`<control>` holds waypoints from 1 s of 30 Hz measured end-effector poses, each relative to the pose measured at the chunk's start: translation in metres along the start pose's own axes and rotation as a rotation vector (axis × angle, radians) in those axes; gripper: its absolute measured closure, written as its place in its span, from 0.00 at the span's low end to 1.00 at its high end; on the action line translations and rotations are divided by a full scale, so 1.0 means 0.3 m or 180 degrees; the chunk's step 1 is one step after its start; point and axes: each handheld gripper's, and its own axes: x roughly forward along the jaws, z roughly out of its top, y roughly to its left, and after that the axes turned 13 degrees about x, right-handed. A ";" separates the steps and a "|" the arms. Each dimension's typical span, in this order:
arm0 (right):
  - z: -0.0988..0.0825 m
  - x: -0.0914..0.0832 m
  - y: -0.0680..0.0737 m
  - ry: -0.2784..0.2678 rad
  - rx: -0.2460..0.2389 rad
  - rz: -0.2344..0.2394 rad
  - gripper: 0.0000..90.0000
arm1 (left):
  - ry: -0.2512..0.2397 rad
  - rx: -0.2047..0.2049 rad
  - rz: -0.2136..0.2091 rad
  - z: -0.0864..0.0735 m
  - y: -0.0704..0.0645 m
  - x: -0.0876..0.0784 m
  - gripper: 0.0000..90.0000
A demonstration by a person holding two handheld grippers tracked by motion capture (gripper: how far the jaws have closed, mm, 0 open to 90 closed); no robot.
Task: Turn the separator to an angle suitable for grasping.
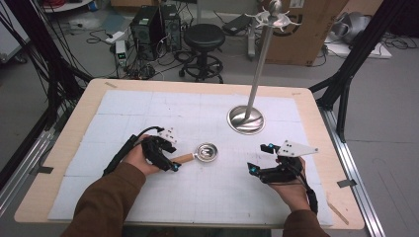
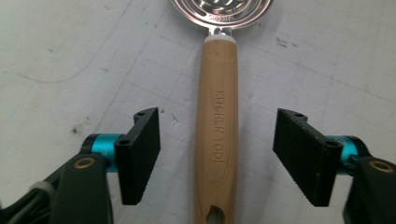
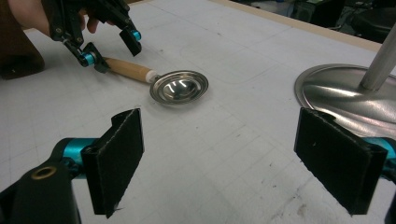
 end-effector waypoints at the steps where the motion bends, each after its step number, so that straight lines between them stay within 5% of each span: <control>1: 0.000 0.000 0.000 -0.0001 0.0001 0.0002 0.16 | 0.0019 0.0005 -0.0009 0.002 0.000 0.002 0.42; 9: 0.000 -0.001 -0.002 -0.0003 0.0000 -0.0003 0.17 | 0.0164 0.0119 0.0001 0.038 -0.006 0.013 0.51; 19: -0.001 -0.003 -0.005 -0.0002 0.0012 -0.0012 0.17 | 0.0238 0.0019 -0.0083 0.039 0.015 0.028 0.62; 30: -0.003 0.001 -0.004 0.0029 0.0008 -0.0023 0.17 | 0.0360 0.0065 -0.0091 0.048 0.012 0.041 0.70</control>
